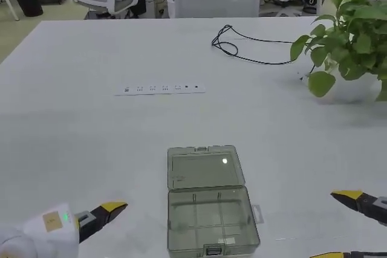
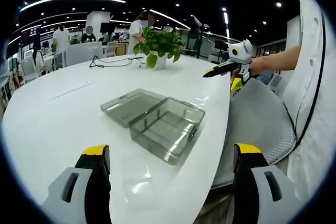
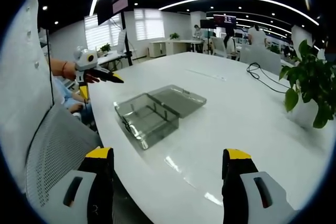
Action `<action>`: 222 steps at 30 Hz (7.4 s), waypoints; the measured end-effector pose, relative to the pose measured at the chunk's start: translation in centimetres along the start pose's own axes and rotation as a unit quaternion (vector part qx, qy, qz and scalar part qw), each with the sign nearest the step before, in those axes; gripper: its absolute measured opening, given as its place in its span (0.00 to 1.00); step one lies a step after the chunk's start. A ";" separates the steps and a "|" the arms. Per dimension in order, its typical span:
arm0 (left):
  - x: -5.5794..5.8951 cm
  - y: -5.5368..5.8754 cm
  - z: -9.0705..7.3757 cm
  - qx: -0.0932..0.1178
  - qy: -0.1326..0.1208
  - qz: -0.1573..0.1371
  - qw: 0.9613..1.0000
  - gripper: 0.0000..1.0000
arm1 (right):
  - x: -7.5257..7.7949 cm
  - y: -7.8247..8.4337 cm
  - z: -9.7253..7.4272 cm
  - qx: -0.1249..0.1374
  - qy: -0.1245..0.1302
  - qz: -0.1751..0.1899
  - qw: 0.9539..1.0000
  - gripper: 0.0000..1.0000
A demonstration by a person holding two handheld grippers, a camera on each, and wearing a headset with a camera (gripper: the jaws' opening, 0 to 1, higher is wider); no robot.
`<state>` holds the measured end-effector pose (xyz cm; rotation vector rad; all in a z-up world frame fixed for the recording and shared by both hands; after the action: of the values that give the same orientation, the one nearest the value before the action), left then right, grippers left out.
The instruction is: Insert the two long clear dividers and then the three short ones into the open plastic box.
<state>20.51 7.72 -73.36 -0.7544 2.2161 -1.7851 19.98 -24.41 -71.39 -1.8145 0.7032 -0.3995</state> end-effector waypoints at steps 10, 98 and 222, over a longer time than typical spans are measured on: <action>-0.5 0.1 0.2 -0.003 0.006 0.002 1.000 1.00 | 0.0 0.2 0.0 -0.001 0.003 0.003 1.000 0.86; -12.4 6.1 -3.2 -0.326 -0.164 -0.019 0.931 0.37 | 0.2 1.5 -0.1 0.025 0.030 0.042 0.998 0.77; 2.1 -9.9 5.9 0.046 -0.047 -0.138 0.988 0.30 | -7.6 -12.2 11.1 0.107 0.055 0.182 0.976 0.07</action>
<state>24.02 0.24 -65.11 -1.1466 2.0349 -1.9125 23.89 -8.57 -63.31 -1.4326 1.0085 -0.3185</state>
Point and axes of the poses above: the centre of the closed fingertips' face, and the gripper's own axes: z roughly forward along the fingers, x roughly to its right, y roughly out of its underside, the point moved 5 cm from there along -z, roughly backward along the fingers, and after that the axes turned 12 degrees about x, right-handed, at the moved point
